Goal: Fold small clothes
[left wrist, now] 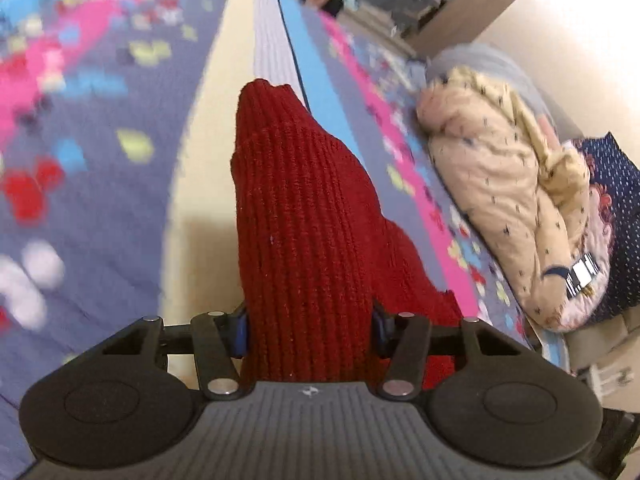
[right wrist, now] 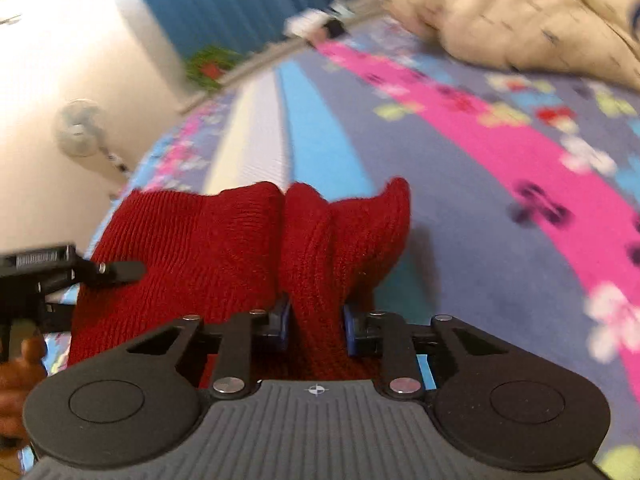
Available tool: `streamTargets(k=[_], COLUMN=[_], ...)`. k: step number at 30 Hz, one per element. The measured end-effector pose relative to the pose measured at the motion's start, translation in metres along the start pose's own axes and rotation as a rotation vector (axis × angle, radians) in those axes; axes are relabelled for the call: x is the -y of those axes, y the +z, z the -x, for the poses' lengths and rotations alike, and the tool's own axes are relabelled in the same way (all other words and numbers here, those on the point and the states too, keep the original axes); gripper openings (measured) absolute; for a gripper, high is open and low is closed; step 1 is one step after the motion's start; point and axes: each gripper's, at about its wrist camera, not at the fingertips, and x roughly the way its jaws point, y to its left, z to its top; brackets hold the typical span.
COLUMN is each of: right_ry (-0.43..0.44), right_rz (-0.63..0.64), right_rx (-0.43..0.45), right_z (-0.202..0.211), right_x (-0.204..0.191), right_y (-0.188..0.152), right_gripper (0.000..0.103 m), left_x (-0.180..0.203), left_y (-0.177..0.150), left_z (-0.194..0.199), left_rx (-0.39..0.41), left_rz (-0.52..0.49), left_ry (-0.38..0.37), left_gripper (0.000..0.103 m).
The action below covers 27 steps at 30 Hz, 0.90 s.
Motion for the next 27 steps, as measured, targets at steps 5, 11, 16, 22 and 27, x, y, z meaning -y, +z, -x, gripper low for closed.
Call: streamTargets(k=[5, 11, 16, 22, 27], right_ry=[0.106, 0.163, 0.108, 0.081, 0.058], right_rz=[0.002, 0.065, 0.061, 0.142, 0.146], right_rx=[-0.025, -0.034, -0.168, -0.157, -0.152], right_z=[-0.038, -0.071, -0.106, -0.097, -0.093], right_x=[-0.045, -0.087, -0.082, -0.090, -0.089], right_y=[0.004, 0.005, -0.004, -0.007, -0.006], right_gripper=[0.025, 0.025, 0.031, 0.031, 0.033], left_x=[-0.036, -0.103, -0.139, -0.112, -0.103], left_y=[0.040, 0.068, 0.053, -0.018, -0.074], left_z=[0.039, 0.058, 0.048, 0.096, 0.064], left_rx=[0.054, 0.065, 0.075, 0.186, 0.164], left_rz=[-0.034, 0.045, -0.016, -0.223, -0.397], left_ry=[0.059, 0.091, 0.390, 0.233, 0.300], left_gripper=[0.060, 0.067, 0.073, 0.072, 0.083])
